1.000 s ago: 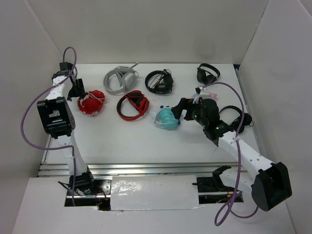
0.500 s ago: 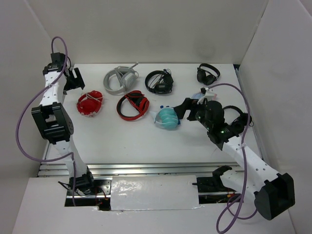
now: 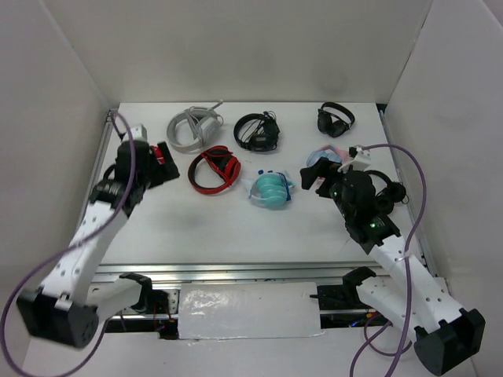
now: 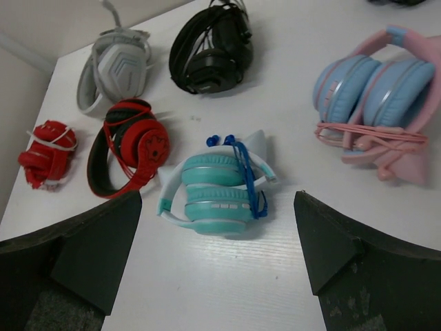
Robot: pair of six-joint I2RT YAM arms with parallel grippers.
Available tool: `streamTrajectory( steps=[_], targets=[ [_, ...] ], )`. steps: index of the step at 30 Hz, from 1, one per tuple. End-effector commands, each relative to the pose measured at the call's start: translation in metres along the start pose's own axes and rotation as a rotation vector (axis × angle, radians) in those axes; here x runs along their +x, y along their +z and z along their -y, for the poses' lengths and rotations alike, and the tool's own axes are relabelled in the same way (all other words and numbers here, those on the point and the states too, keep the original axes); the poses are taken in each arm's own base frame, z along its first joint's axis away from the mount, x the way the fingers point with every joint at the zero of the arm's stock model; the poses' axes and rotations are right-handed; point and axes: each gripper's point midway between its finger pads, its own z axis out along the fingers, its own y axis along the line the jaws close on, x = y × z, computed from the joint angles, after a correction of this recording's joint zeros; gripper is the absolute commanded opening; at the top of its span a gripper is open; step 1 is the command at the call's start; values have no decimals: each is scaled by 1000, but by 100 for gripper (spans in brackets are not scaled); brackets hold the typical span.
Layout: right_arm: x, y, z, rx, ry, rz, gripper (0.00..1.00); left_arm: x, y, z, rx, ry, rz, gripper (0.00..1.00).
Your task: Wrap the headphones
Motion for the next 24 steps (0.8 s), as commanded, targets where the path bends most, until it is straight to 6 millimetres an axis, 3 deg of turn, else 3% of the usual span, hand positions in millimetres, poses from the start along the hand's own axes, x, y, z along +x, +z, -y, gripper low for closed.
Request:
streamTrajectory(
  steps=[1,2,3,4,7,9,14,18,24],
  targets=[
    [-14,-11,23,126,23,55,100,8,-32,4,98,-113,202,99],
    [-12,-14,28,150,17,47,100,4,-57,5,163,-144,268,99],
    [-11,-17,32,167,20,49,100,24,-54,2,168,-184,250,99],
    [-7,-18,35,179,21,42,100,24,-70,-2,199,-228,297,99],
    [7,-26,46,212,52,34,100,34,-77,-3,244,-266,333,99],
    [12,-30,48,207,83,44,100,48,-75,0,264,-262,287,99],
    [19,-46,56,181,103,98,100,89,-48,4,241,-225,155,99],
    [12,-54,57,181,107,131,100,94,-44,11,260,-203,143,99],
    [7,-55,64,221,93,163,100,88,-49,2,227,-184,182,99]
  ],
)
